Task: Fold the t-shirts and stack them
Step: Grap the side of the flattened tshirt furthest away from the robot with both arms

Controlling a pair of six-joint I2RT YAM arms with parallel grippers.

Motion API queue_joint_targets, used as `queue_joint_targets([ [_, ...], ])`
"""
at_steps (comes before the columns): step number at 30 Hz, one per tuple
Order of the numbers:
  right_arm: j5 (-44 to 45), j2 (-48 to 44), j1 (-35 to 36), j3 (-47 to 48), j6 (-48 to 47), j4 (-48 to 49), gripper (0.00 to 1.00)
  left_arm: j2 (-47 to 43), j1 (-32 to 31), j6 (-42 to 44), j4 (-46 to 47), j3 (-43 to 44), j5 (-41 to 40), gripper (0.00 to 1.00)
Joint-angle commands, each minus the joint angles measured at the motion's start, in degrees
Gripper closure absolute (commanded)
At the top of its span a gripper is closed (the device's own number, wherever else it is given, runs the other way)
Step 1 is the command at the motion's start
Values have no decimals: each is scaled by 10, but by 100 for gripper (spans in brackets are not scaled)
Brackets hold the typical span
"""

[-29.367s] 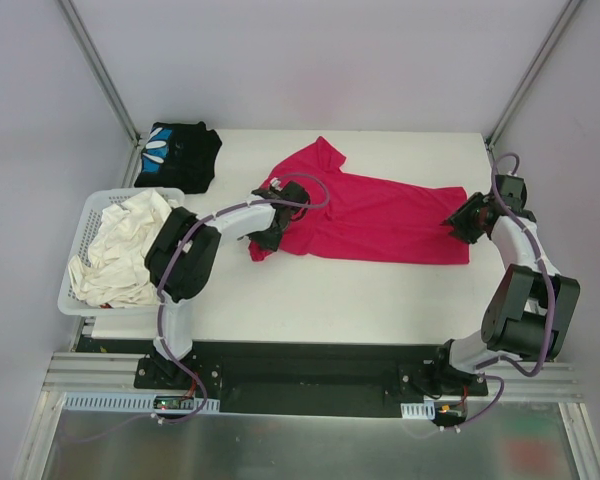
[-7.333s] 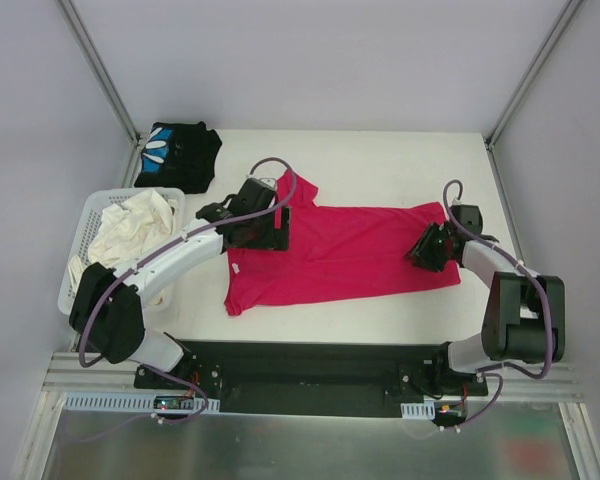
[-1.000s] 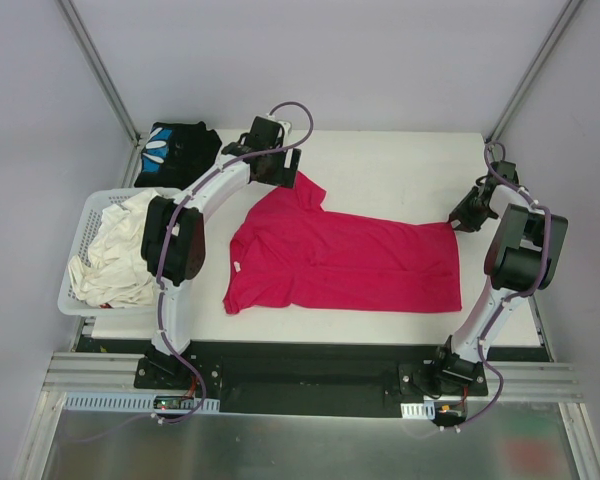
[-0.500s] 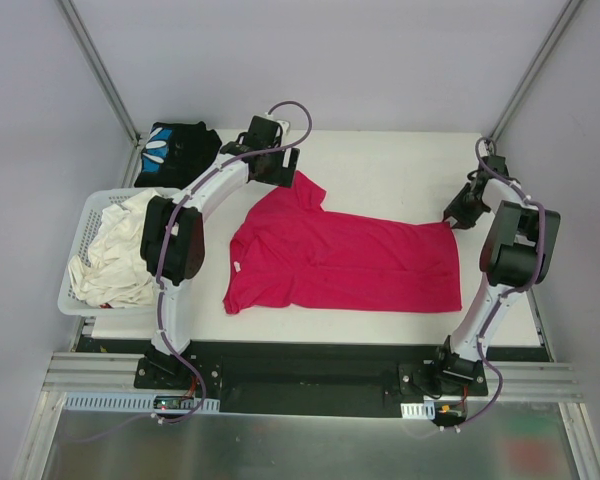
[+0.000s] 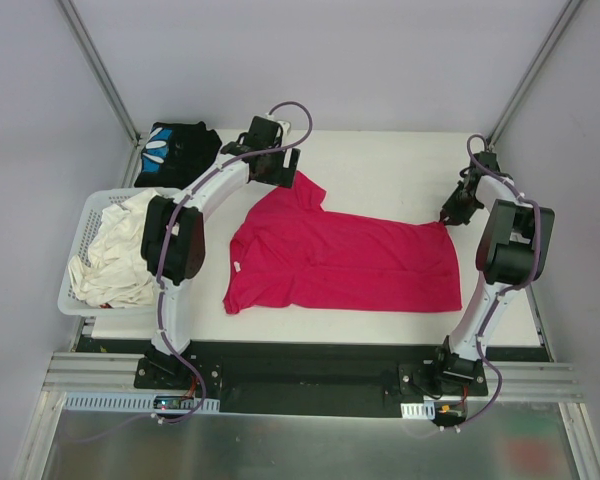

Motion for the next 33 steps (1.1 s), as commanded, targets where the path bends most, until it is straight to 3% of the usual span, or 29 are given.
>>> queue_joint_targets([
  [1, 10, -7, -1, 6, -3, -13, 84, 13, 5, 4, 6, 24, 9, 15],
  [11, -5, -30, 0, -22, -2, 2, 99, 60, 10, 8, -2, 51, 20, 16],
  [21, -23, -51, 3, -59, -2, 19, 99, 141, 10, 4, -2, 127, 80, 27],
  [33, -32, -57, 5, -68, -8, 24, 99, 190, 8, 60, 8, 242, 106, 25],
])
